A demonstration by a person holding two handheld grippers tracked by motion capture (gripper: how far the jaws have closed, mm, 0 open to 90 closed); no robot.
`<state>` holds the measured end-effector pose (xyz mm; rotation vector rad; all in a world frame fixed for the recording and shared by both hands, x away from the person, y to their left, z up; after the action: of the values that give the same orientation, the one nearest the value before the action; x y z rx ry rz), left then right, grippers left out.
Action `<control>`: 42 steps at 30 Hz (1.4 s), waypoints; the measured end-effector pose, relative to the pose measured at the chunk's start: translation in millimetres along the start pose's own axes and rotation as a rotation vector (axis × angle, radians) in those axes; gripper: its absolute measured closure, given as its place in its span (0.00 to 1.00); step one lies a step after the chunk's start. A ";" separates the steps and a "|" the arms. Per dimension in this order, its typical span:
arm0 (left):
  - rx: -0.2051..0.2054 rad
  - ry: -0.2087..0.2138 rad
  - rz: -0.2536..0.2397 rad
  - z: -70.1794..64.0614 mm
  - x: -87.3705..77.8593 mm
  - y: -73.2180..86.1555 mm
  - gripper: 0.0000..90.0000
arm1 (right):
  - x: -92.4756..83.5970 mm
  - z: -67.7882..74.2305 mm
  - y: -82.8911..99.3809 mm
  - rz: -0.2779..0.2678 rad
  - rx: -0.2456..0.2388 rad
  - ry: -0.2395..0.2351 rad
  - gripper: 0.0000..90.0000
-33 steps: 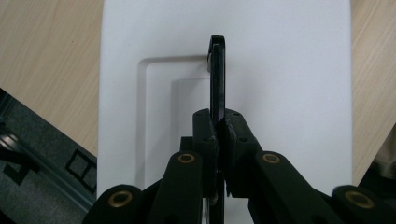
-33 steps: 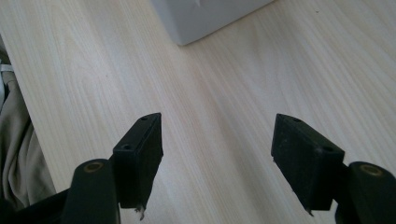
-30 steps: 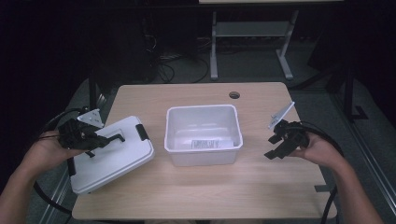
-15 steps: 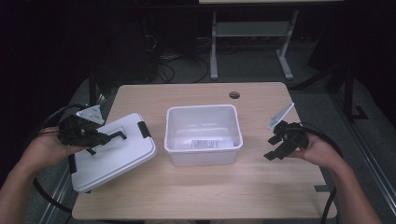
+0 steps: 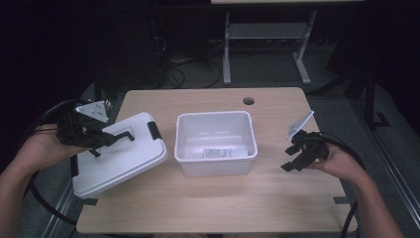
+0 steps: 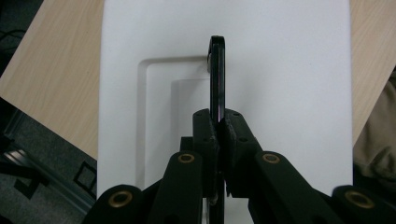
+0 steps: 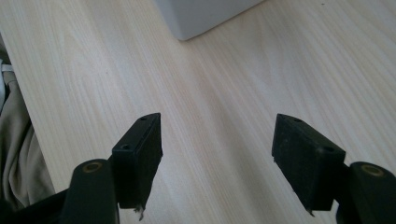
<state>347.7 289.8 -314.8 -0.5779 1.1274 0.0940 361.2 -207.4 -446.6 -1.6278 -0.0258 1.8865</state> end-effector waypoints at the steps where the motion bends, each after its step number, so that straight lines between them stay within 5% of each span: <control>1: 0.000 0.000 -0.001 0.2 -1.0 -1.0 0.94 | 0.3 -0.2 0.5 0.001 0.000 0.001 0.36; 11: 0.028 0.020 -0.021 -0.4 -11.1 -21.6 0.94 | 0.6 -0.4 3.4 -0.001 0.004 -0.002 0.36; 42: 0.164 0.078 -0.031 -11.3 6.5 -90.0 0.94 | -3.4 -1.3 11.5 -0.007 0.023 0.001 0.36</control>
<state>373.2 206.4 -288.9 -0.4554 1.1890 -0.0482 357.4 -218.6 -448.7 -1.6113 -0.0095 1.8741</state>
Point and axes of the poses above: each handheld gripper's, and its own axes: x roughly forward along the jaws, y roughly out of its underside, z roughly to its left, the point moved 9 cm from there along x, roughly forward along the jaws, and after that the axes turned 9 degrees about -y, right-handed, at the moved point
